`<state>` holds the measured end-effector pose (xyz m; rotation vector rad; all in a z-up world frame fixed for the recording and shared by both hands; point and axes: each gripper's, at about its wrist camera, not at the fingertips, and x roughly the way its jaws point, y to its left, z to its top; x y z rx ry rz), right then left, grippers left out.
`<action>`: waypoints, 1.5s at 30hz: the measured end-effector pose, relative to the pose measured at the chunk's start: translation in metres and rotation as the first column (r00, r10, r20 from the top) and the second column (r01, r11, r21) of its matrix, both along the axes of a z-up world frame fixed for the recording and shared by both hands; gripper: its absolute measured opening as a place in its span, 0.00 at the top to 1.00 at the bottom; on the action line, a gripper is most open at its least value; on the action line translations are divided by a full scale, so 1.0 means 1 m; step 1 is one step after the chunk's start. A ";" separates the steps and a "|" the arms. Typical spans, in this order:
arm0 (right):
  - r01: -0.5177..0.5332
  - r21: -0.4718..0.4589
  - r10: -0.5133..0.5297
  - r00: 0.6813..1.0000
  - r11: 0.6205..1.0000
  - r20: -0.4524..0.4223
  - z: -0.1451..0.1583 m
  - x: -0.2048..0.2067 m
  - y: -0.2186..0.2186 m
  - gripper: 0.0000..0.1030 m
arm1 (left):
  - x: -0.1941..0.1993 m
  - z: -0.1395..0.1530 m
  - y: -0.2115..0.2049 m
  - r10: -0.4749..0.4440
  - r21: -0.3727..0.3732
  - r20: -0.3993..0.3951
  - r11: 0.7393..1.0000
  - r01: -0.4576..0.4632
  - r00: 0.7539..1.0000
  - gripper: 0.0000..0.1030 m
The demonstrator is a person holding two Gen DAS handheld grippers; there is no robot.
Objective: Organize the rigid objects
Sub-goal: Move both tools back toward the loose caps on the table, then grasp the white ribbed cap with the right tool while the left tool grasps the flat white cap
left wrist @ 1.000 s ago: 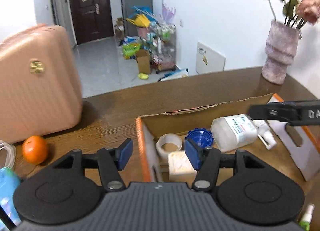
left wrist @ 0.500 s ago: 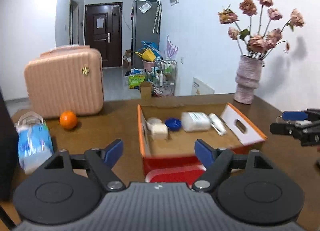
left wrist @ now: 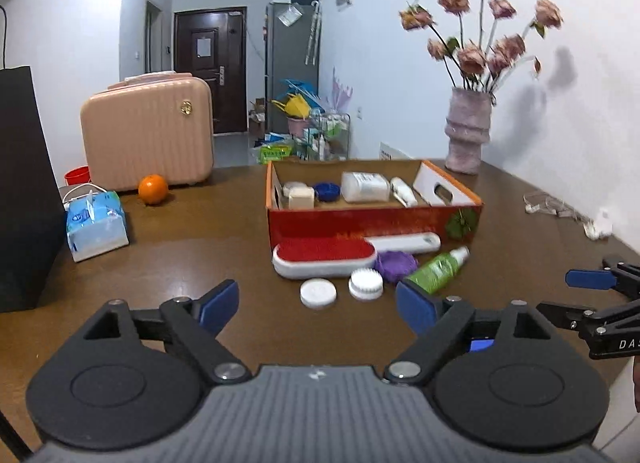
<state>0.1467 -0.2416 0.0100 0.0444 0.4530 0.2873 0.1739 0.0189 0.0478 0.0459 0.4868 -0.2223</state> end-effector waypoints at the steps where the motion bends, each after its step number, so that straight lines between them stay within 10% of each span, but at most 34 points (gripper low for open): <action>1: 0.002 0.005 -0.002 1.000 1.000 -0.010 -0.004 -0.002 -0.001 0.13 | -0.002 -0.002 -0.001 -0.001 0.004 -0.006 1.000 0.001 1.000 0.15; 35: 0.046 -0.149 -0.069 0.986 0.988 -0.155 -0.051 0.076 0.037 0.17 | 0.143 -0.086 -0.020 -0.071 -0.077 -0.242 0.996 0.054 0.968 0.27; 42: -0.038 0.011 0.039 0.996 0.999 -0.085 -0.028 0.097 0.047 0.46 | 0.155 -0.093 -0.019 -0.057 -0.042 -0.222 0.998 0.049 0.973 0.33; 45: -0.104 0.015 0.106 0.988 0.994 -0.109 -0.028 0.117 0.070 0.55 | 0.156 -0.094 -0.019 -0.052 -0.024 -0.204 0.999 0.048 0.978 0.55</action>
